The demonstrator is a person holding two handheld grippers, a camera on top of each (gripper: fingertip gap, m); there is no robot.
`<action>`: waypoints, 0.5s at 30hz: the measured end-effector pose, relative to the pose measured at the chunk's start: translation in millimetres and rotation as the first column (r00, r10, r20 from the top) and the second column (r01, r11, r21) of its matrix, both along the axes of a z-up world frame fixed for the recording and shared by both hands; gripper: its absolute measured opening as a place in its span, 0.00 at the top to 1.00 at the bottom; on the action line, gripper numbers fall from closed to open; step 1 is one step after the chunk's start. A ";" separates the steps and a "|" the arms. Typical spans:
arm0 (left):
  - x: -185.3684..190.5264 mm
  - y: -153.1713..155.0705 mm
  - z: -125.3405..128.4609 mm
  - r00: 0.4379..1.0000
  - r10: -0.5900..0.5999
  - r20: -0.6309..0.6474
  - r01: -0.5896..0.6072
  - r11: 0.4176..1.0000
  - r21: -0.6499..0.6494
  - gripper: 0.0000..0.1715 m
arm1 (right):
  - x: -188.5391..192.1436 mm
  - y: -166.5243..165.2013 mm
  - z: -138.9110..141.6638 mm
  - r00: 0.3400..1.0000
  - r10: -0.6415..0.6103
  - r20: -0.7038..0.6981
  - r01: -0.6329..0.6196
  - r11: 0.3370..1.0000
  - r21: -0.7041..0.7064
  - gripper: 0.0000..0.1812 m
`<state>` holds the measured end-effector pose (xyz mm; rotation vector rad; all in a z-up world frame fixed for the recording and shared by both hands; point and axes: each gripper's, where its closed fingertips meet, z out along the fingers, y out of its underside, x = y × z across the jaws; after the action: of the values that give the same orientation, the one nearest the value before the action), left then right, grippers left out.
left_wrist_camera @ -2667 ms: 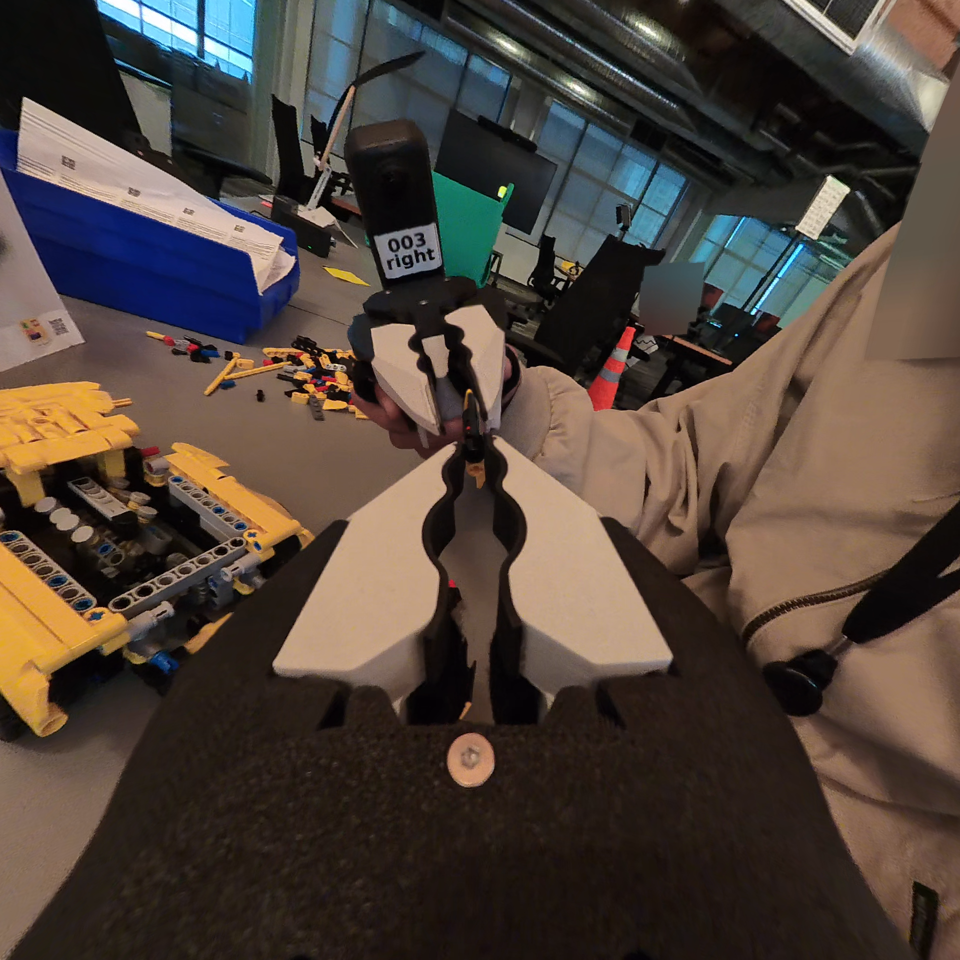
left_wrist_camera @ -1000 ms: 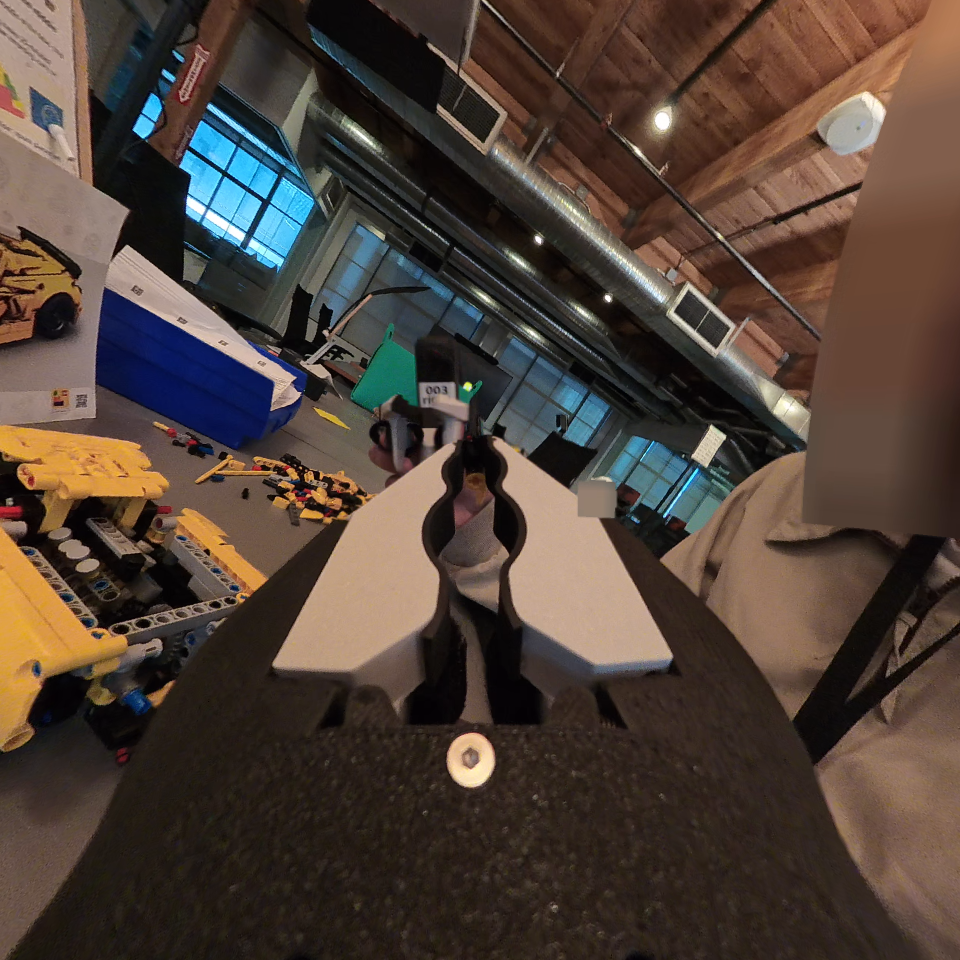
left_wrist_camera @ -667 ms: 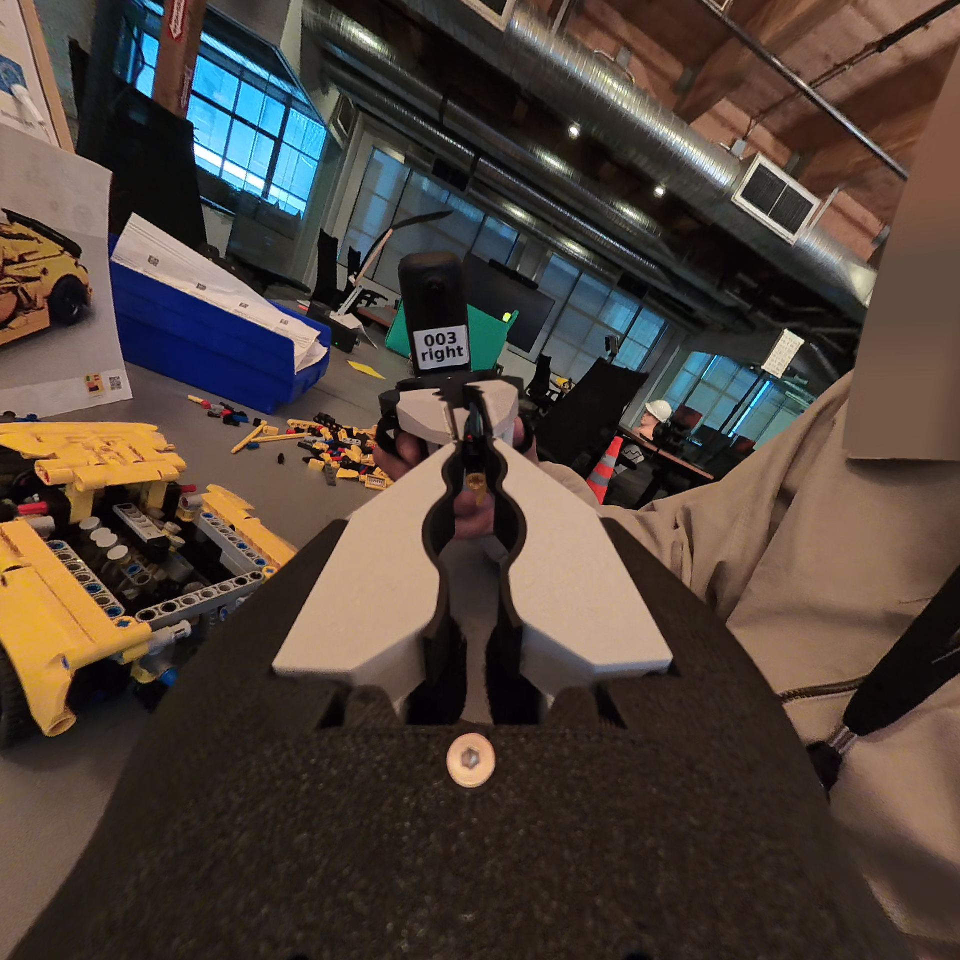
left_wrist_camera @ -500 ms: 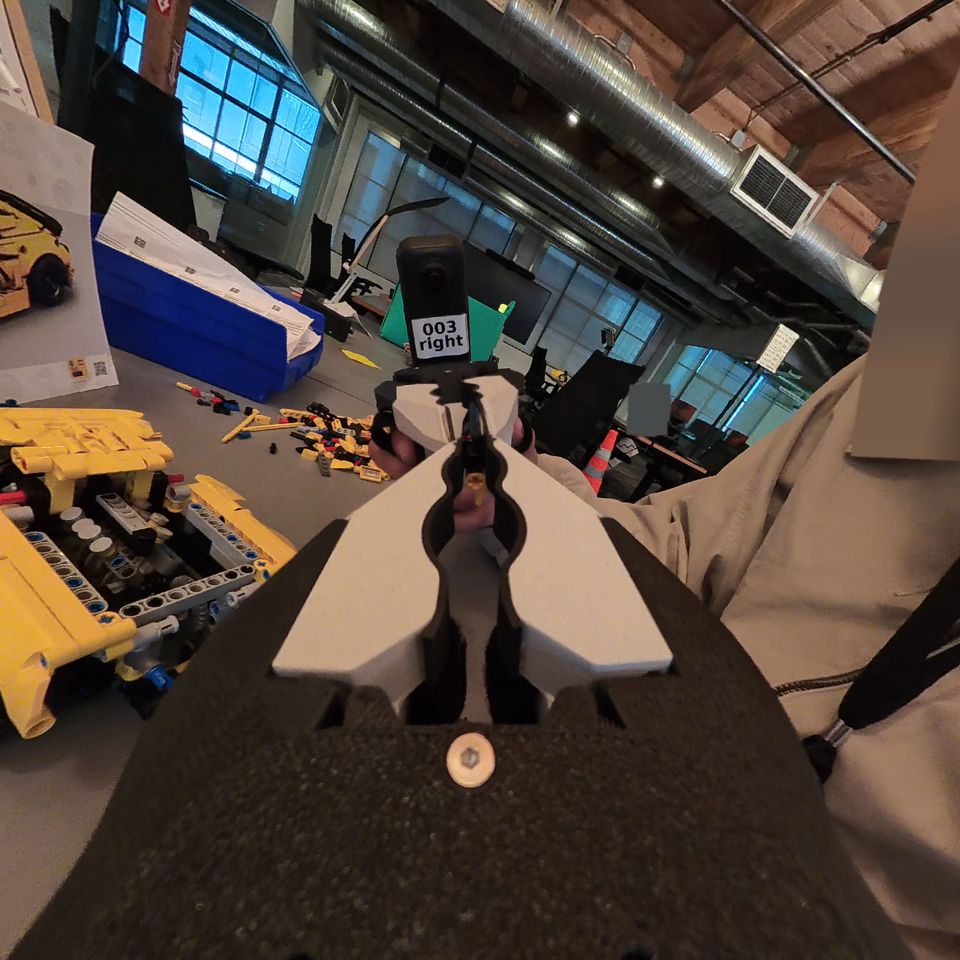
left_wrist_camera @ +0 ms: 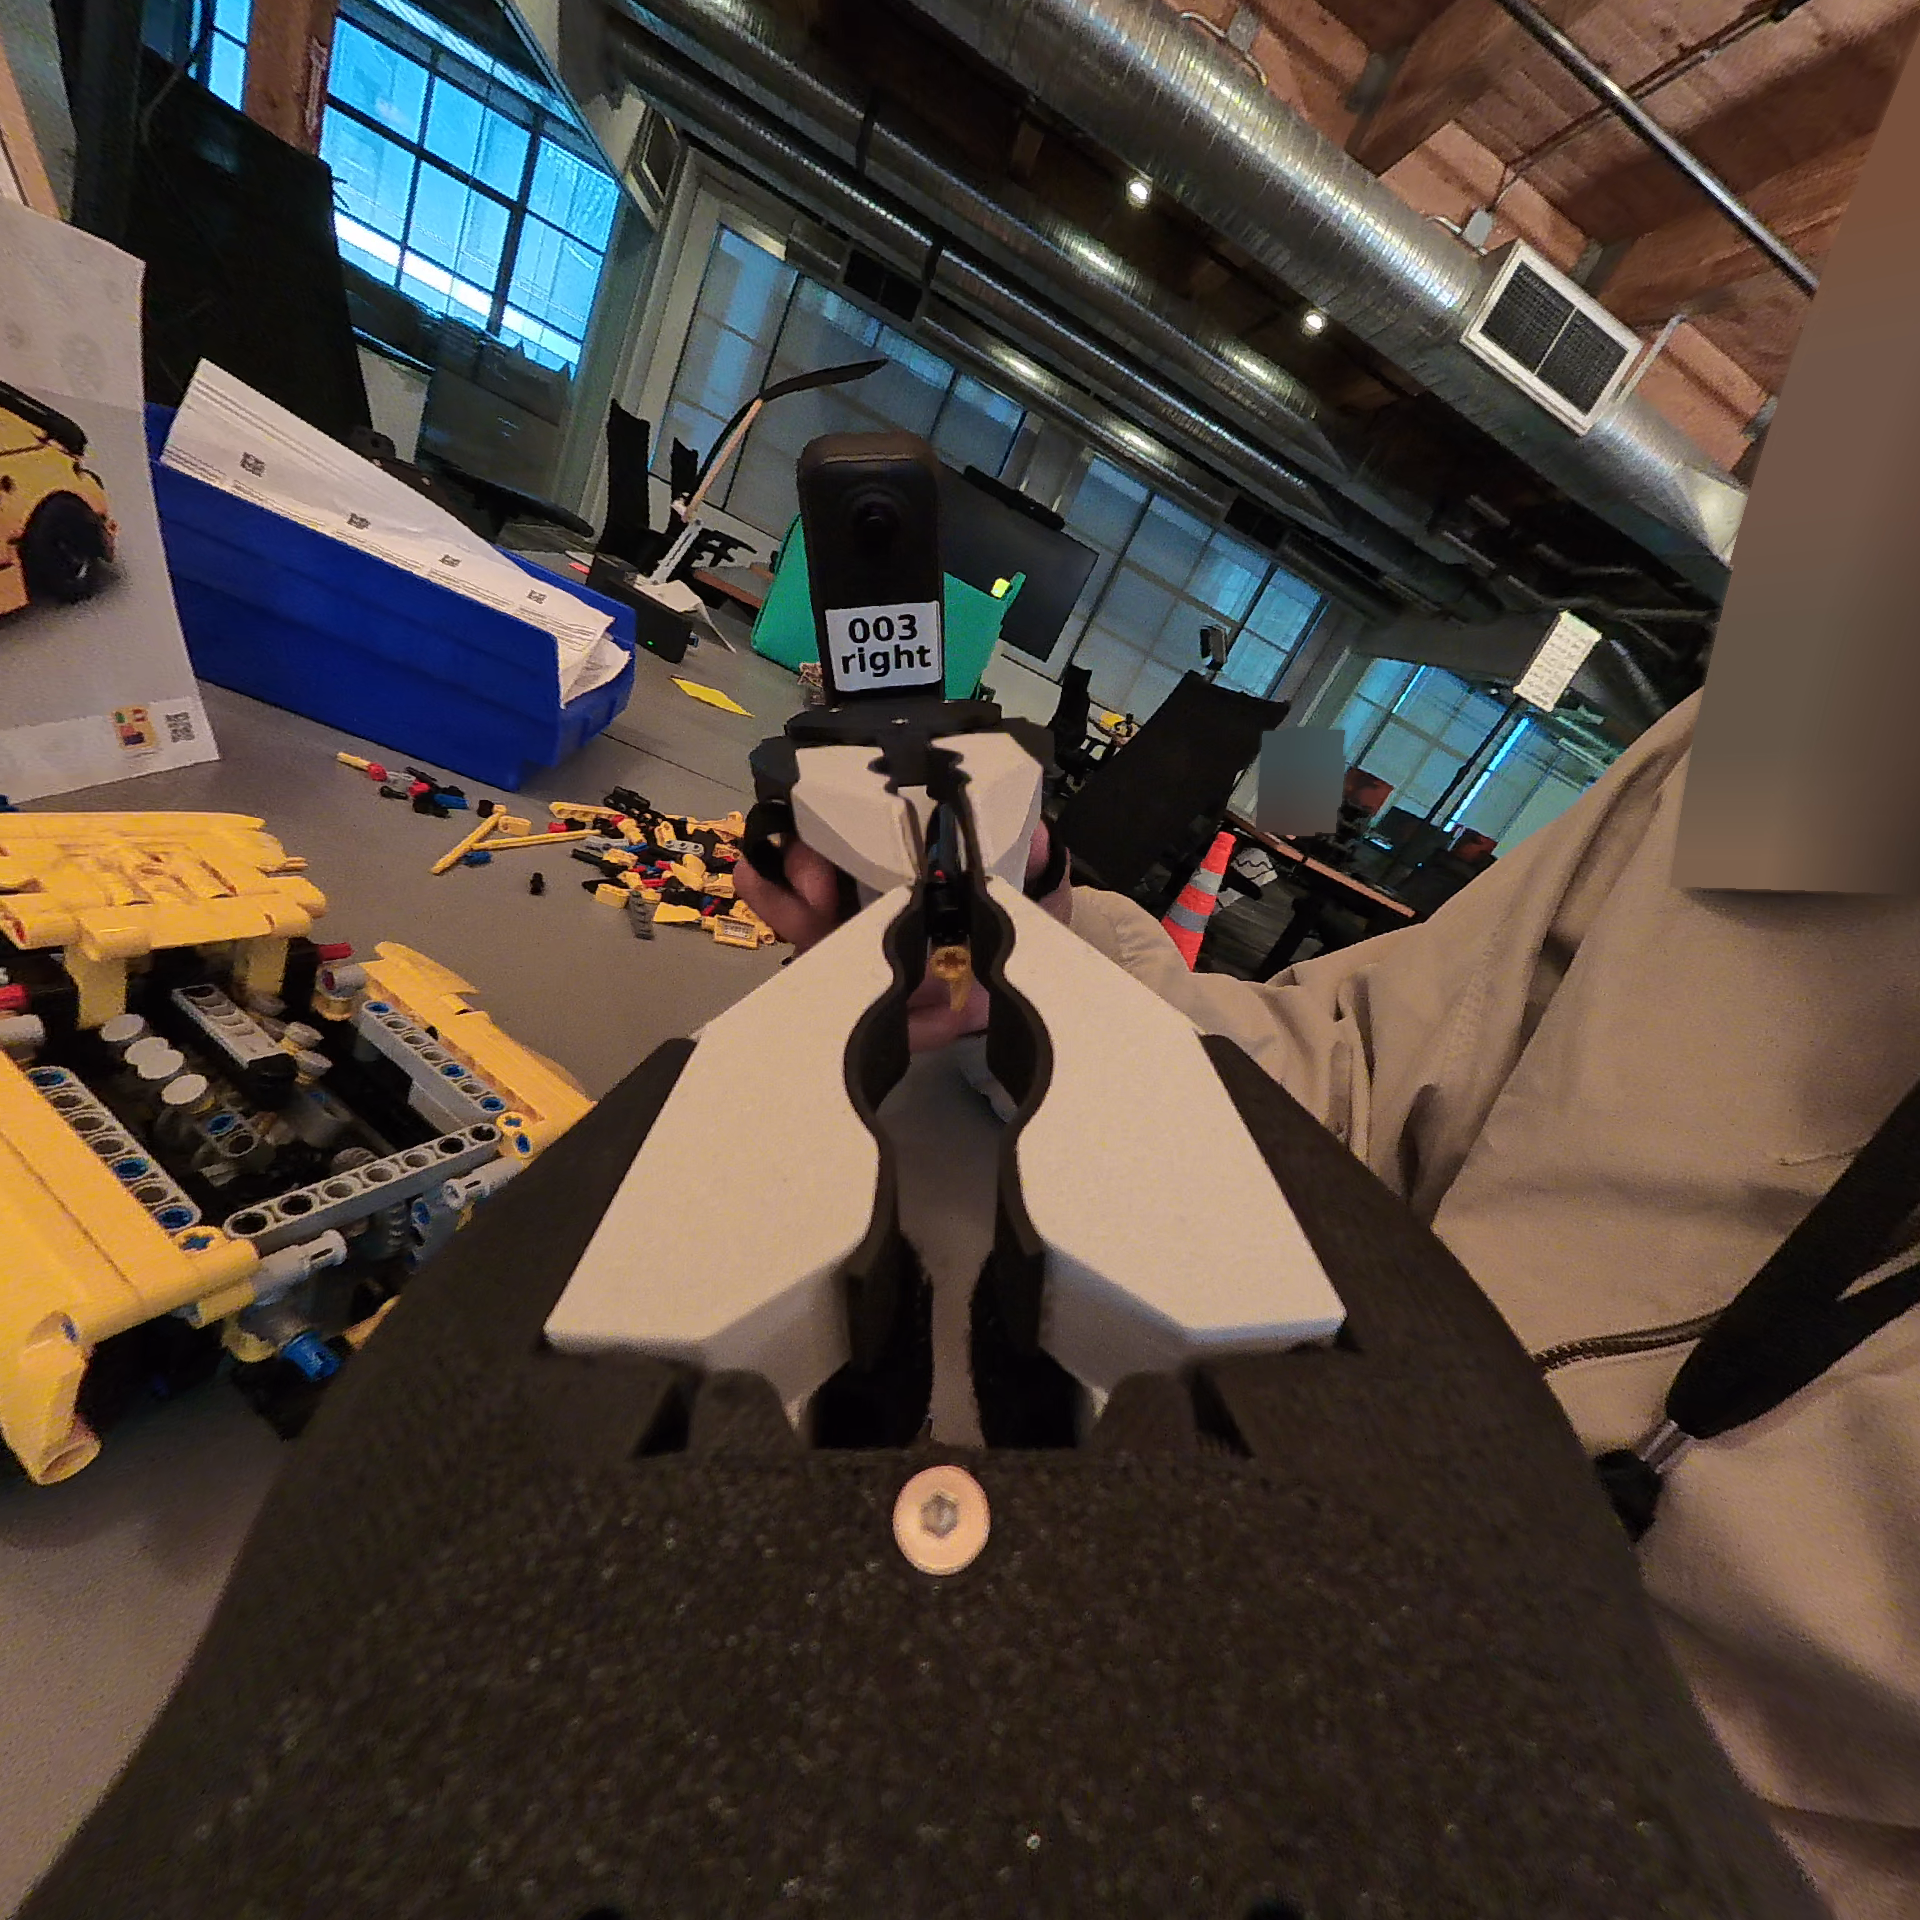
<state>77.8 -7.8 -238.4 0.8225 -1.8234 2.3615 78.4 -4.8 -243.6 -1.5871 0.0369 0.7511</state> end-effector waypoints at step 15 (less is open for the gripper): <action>2.9 -1.7 -3.4 0.999 0.038 0.024 -0.039 0.998 0.052 0.97 | 3.0 -0.2 -4.2 0.993 -0.044 0.109 0.046 0.999 -0.015 0.99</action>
<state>80.7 -9.5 -241.9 0.8471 -1.9024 2.3654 81.4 -5.0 -247.8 -1.6368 0.0001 0.6295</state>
